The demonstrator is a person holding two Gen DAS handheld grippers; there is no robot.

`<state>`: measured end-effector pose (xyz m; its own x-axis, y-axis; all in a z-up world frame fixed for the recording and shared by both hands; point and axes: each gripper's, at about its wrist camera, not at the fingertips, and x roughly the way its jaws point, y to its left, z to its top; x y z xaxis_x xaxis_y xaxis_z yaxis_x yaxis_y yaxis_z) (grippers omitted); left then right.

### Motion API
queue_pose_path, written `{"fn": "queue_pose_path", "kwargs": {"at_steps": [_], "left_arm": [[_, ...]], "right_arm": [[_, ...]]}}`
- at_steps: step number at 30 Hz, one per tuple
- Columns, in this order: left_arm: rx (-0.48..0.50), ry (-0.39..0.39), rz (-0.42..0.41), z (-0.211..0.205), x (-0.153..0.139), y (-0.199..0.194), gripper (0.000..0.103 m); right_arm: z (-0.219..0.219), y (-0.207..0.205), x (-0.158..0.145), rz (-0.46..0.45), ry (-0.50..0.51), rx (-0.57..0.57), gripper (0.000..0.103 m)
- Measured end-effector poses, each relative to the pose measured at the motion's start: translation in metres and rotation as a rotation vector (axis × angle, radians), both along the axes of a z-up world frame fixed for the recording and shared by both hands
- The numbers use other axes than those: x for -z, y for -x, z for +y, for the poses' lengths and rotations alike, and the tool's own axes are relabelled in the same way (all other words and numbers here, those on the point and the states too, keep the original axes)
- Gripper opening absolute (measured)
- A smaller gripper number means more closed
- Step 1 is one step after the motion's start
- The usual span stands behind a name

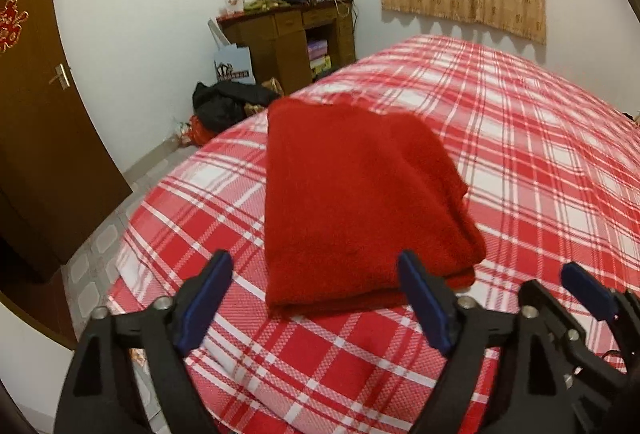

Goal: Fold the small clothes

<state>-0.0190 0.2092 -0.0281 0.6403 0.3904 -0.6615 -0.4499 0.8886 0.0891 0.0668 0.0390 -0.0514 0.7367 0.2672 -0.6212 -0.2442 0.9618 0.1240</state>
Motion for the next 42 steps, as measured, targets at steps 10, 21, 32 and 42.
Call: {"fn": "queue_pose_path", "kwargs": {"at_steps": [10,21,32,42], "left_arm": [[0.041,-0.046,-0.062,-0.027,-0.026,0.015,0.103],[0.015,-0.111,-0.146,-0.032,-0.056,0.030,0.103],[0.012,-0.093,-0.139,-0.029,-0.052,0.029,0.103],[0.017,-0.096,-0.154,-0.034,-0.053,0.031,0.103]], "right_arm": [[-0.024,0.035,-0.052,-0.174,-0.034,0.066,0.065],[-0.034,0.050,-0.075,-0.268,-0.072,0.127,0.066],[-0.036,0.051,-0.073,-0.258,-0.079,0.148,0.066],[-0.034,0.053,-0.076,-0.269,-0.068,0.137,0.066]]}}
